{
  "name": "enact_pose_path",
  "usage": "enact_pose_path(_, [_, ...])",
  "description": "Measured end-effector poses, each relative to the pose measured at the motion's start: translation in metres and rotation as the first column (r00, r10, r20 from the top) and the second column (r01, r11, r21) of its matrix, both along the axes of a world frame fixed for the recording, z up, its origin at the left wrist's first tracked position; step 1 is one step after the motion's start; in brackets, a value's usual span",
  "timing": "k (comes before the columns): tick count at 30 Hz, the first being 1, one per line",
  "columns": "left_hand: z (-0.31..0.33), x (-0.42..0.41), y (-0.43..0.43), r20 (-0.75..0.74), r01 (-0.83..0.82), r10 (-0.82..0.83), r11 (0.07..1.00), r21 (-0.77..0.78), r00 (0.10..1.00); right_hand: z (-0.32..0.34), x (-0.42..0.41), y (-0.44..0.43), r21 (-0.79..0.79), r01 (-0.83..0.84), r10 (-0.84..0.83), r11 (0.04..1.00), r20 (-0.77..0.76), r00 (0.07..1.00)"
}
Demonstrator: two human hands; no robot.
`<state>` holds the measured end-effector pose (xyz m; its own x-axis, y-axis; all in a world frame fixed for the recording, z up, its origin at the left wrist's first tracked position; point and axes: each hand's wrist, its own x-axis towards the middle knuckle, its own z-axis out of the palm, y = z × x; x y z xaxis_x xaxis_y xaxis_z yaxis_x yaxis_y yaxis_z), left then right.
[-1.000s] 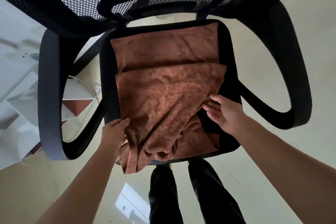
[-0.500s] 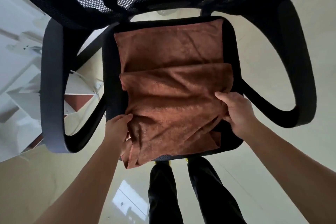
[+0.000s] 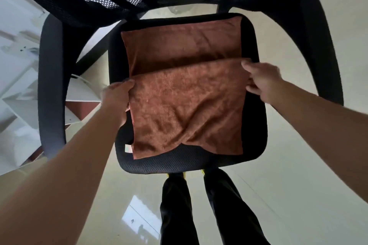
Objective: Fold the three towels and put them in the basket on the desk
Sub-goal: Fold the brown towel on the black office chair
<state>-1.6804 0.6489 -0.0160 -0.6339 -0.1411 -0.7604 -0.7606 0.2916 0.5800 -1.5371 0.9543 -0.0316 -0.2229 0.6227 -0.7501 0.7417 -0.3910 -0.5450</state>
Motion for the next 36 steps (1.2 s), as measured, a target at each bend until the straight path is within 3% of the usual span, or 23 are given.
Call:
enact_pose_path(3, [-0.007, 0.025, -0.016, 0.012, 0.048, -0.047, 0.994, -0.093, 0.999, -0.004, 0.031, -0.024, -0.049, 0.01, -0.007, 0.999, 0.073, 0.997])
enact_pose_path(8, [-0.01, 0.089, -0.043, 0.058, 0.293, -0.29, 0.903, -0.315, 0.955, 0.004, 0.079, -0.061, 0.234, -0.168, 0.109, 0.958, 0.245, 0.963])
enact_pose_path(12, [-0.016, 0.104, -0.057, 0.084, 0.232, -0.22, 0.953, -0.193, 0.972, -0.002, 0.097, -0.08, 0.038, -0.321, 0.305, 0.946, 0.218, 0.927])
enact_pose_path(19, [0.003, 0.05, -0.043, -0.055, 0.072, -0.073, 0.997, -0.011, 0.996, 0.025, 0.045, -0.035, 0.181, -0.098, 0.102, 0.979, -0.016, 0.995])
enact_pose_path(25, [-0.007, 0.003, -0.015, 0.021, 0.019, -0.021, 0.997, 0.074, 1.0, 0.008, 0.015, -0.008, 0.157, -0.089, 0.091, 0.984, -0.002, 0.996])
enact_pose_path(29, [-0.006, 0.041, -0.033, -0.036, 0.069, -0.072, 0.994, -0.082, 0.997, 0.008, 0.052, -0.031, 0.149, -0.088, 0.081, 0.985, 0.056, 0.995])
enact_pose_path(32, [-0.002, 0.089, -0.046, -0.038, 0.259, -0.278, 0.929, -0.266, 0.96, 0.005, 0.091, -0.062, 0.072, -0.126, 0.115, 0.989, 0.132, 0.985])
enact_pose_path(34, [-0.008, 0.108, -0.051, 0.005, 0.393, -0.409, 0.871, -0.295, 0.912, 0.002, 0.106, -0.08, -0.011, -0.183, 0.183, 0.983, 0.147, 0.972])
enact_pose_path(36, [-0.014, 0.11, -0.054, 0.02, 0.372, -0.384, 0.881, -0.29, 0.923, 0.003, 0.11, -0.084, -0.037, -0.123, 0.126, 0.992, 0.119, 0.985])
